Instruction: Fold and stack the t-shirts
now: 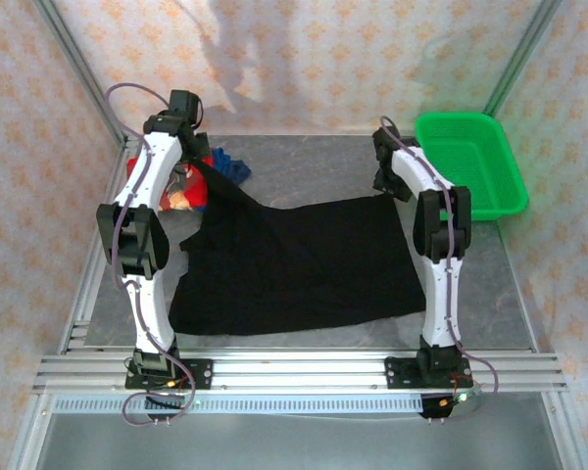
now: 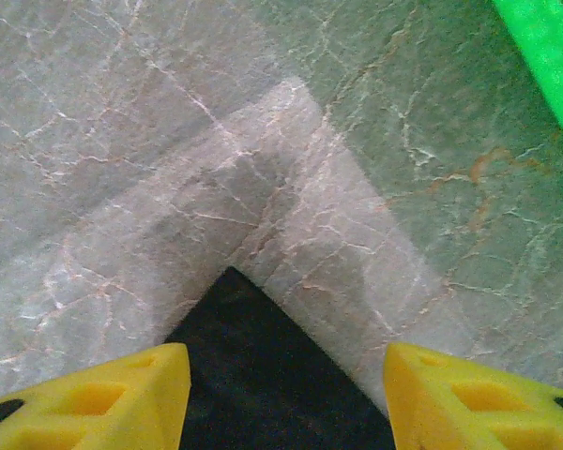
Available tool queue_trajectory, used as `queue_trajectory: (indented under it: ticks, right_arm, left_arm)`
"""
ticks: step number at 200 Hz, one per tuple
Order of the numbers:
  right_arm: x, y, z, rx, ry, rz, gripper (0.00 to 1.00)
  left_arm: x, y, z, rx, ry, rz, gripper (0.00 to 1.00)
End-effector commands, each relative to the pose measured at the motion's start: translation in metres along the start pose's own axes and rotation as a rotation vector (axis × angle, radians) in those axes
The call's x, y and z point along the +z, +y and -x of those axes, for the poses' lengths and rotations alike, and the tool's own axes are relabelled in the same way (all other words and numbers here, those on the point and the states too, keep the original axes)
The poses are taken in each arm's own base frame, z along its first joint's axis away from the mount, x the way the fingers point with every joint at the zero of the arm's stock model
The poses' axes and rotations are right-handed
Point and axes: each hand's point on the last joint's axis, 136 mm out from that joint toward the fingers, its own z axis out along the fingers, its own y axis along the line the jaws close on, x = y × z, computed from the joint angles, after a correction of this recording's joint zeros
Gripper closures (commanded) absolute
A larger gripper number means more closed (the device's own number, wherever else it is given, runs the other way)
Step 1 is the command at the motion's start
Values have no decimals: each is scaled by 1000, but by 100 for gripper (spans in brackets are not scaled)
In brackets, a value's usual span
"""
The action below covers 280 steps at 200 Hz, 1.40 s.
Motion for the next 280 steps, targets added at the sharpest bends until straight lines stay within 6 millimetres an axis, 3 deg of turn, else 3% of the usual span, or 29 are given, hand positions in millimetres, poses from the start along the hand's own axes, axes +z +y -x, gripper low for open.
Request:
queue_trajectory:
  ticks: [1, 78, 112, 167, 172, 239, 280]
  right_arm:
    - [5, 15, 3, 34, 7, 29, 44]
    - [35, 18, -3, 32, 29, -7, 50]
    - [42, 13, 4, 53, 11, -29, 55]
    - [45, 8, 1, 59, 39, -22, 96]
    - [44, 5, 1, 64, 37, -28, 100]
    - [-8, -72, 44, 179, -108, -92, 100]
    - [-12, -83, 41, 174, -106, -83, 100]
  left_arm:
    - [-12, -4, 6, -3, -33, -21, 100]
    - [-13, -5, 7, -7, -36, -20, 100]
    - [-16, -3, 7, -3, -39, -14, 100]
    - [-16, -4, 7, -5, -34, -22, 100]
    - [-16, -5, 7, -6, -34, -24, 100]
    - [-18, -23, 11, -13, -58, -71, 100]
    - [-14, -29, 15, -32, -65, -85, 100]
